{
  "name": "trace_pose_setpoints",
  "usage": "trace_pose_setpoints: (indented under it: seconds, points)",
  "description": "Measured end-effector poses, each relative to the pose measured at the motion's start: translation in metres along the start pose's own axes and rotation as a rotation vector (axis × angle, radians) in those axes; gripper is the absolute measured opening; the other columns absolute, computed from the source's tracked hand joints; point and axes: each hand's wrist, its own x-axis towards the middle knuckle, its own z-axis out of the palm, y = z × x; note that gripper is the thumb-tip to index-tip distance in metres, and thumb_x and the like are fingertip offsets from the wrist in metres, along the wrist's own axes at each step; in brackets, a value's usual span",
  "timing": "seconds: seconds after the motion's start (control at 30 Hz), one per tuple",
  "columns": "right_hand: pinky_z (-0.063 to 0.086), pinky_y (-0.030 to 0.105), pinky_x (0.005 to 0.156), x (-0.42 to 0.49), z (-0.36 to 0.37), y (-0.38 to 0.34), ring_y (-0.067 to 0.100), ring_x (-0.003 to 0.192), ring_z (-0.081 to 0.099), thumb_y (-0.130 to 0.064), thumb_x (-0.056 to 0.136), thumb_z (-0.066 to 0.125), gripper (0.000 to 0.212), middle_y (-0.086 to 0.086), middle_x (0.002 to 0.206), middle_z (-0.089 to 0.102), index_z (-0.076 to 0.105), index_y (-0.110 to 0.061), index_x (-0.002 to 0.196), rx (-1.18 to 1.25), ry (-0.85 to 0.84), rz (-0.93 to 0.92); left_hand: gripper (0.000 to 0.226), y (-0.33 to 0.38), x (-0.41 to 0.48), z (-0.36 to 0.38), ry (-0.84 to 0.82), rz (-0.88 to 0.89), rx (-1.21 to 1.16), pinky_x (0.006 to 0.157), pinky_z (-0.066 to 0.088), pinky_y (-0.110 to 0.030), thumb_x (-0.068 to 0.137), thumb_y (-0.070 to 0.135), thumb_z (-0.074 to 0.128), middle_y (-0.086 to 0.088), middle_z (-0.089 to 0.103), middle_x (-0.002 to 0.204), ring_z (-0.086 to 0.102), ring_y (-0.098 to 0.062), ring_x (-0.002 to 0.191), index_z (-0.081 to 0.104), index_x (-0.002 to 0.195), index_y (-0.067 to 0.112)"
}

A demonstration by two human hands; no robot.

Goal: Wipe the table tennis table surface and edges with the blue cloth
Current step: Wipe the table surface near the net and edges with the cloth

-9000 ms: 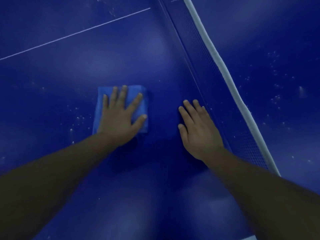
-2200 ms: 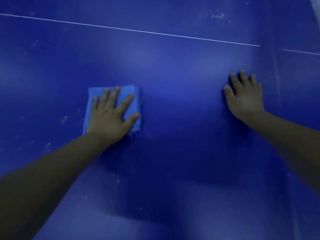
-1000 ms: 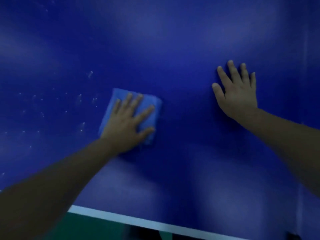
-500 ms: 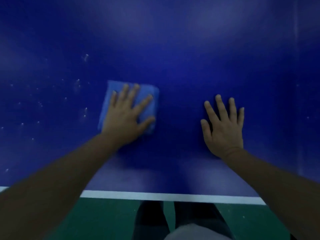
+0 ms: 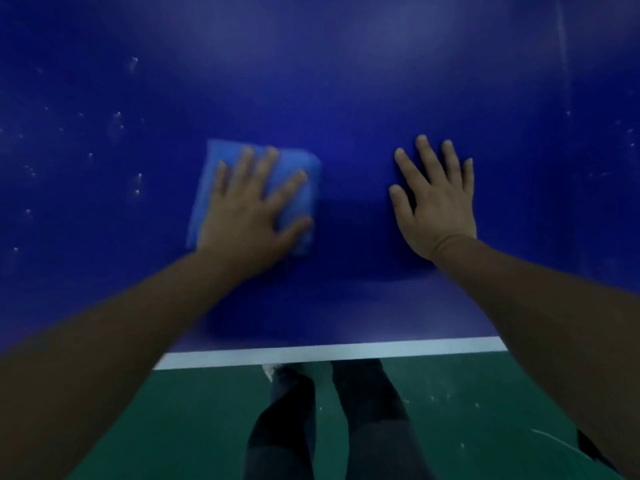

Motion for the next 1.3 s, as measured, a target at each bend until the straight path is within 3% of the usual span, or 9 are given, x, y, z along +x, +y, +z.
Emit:
trace_pose_setpoints:
  seconds: [0.13, 0.33, 0.43, 0.6, 0.73, 0.83, 1.07, 1.2, 1.3]
  points:
    - [-0.002, 0.057, 0.123, 0.0, 0.001, 0.0, 0.029, 0.155, -0.001, -0.057, 0.102, 0.021, 0.06, -0.004, 0.168, 0.011, 0.022, -0.036, 0.158, 0.014, -0.004, -0.002, 0.071, 0.018, 0.011, 0.004, -0.008, -0.256, 0.007, 0.121, 0.003, -0.061, 0.094, 0.071, 0.028, -0.011, 0.014, 0.168, 0.007, -0.039, 0.154, 0.028, 0.156, 0.036]
    - [-0.006, 0.058, 0.122, 0.0, -0.007, -0.002, 0.03, 0.155, -0.008, -0.058, 0.102, 0.018, 0.062, -0.004, 0.169, 0.002, 0.014, -0.037, 0.159, 0.027, -0.072, -0.009, 0.067, 0.102, -0.088, 0.016, -0.043, 0.181, -0.037, 0.121, 0.011, -0.062, 0.097, 0.067, 0.037, -0.009, 0.022, 0.166, 0.014, -0.037, 0.154, 0.035, 0.156, 0.034]
    - [-0.008, 0.058, 0.121, -0.03, -0.009, 0.002, 0.031, 0.154, -0.008, -0.061, 0.102, 0.015, 0.062, -0.003, 0.169, 0.001, 0.014, -0.036, 0.159, 0.03, -0.065, -0.037, 0.068, 0.057, -0.083, 0.005, -0.043, -0.005, 0.011, 0.12, 0.011, -0.061, 0.094, 0.068, 0.035, -0.011, 0.027, 0.164, 0.02, -0.039, 0.152, 0.04, 0.153, 0.034]
    - [-0.006, 0.059, 0.122, -0.12, 0.006, 0.007, 0.031, 0.154, -0.01, -0.06, 0.103, 0.013, 0.061, -0.005, 0.169, -0.002, 0.012, -0.038, 0.159, 0.032, -0.084, 0.208, 0.071, 0.04, -0.084, 0.003, -0.04, -0.401, -0.016, 0.121, 0.001, -0.06, 0.096, 0.07, 0.025, -0.012, 0.011, 0.168, 0.003, -0.039, 0.154, 0.026, 0.158, 0.035]
    - [-0.003, 0.059, 0.122, -0.118, 0.013, 0.007, 0.031, 0.155, -0.003, -0.058, 0.102, 0.017, 0.061, -0.004, 0.169, 0.008, 0.021, -0.036, 0.158, 0.063, -0.031, 0.216, 0.068, 0.139, -0.122, 0.019, -0.048, 0.019, -0.041, 0.119, 0.012, -0.064, 0.096, 0.067, 0.037, -0.011, 0.021, 0.166, 0.011, -0.039, 0.154, 0.035, 0.155, 0.033]
    - [-0.002, 0.059, 0.122, -0.12, 0.016, 0.009, 0.032, 0.154, -0.001, -0.058, 0.102, 0.019, 0.06, -0.003, 0.168, 0.011, 0.022, -0.035, 0.157, 0.062, -0.002, 0.205, 0.067, 0.135, -0.124, 0.02, -0.073, 0.168, -0.054, 0.12, 0.015, -0.063, 0.095, 0.068, 0.043, -0.008, 0.027, 0.165, 0.018, -0.036, 0.153, 0.04, 0.153, 0.035]
    - [-0.004, 0.059, 0.122, -0.119, 0.016, 0.009, 0.033, 0.154, -0.003, -0.058, 0.102, 0.018, 0.06, -0.003, 0.169, 0.008, 0.021, -0.035, 0.158, 0.064, -0.016, 0.201, 0.071, 0.016, -0.091, -0.003, -0.08, -0.508, -0.009, 0.122, 0.002, -0.06, 0.096, 0.072, 0.021, -0.009, 0.007, 0.169, 0.001, -0.037, 0.154, 0.022, 0.158, 0.037]
    - [-0.004, 0.059, 0.122, -0.119, 0.015, 0.009, 0.034, 0.154, -0.004, -0.059, 0.102, 0.016, 0.061, -0.002, 0.169, 0.007, 0.019, -0.035, 0.158, 0.062, -0.021, 0.195, 0.07, 0.113, -0.116, 0.012, -0.078, -0.155, -0.003, 0.121, 0.006, -0.062, 0.096, 0.067, 0.032, -0.013, 0.018, 0.167, 0.009, -0.041, 0.154, 0.03, 0.156, 0.033]
    - [-0.006, 0.059, 0.122, -0.12, 0.014, 0.009, 0.034, 0.154, -0.006, -0.059, 0.102, 0.014, 0.062, -0.001, 0.169, 0.005, 0.018, -0.035, 0.159, 0.054, -0.028, 0.19, 0.069, 0.107, -0.13, 0.009, -0.123, 0.142, -0.011, 0.121, 0.012, -0.06, 0.095, 0.069, 0.038, -0.01, 0.025, 0.165, 0.016, -0.038, 0.153, 0.035, 0.155, 0.035]
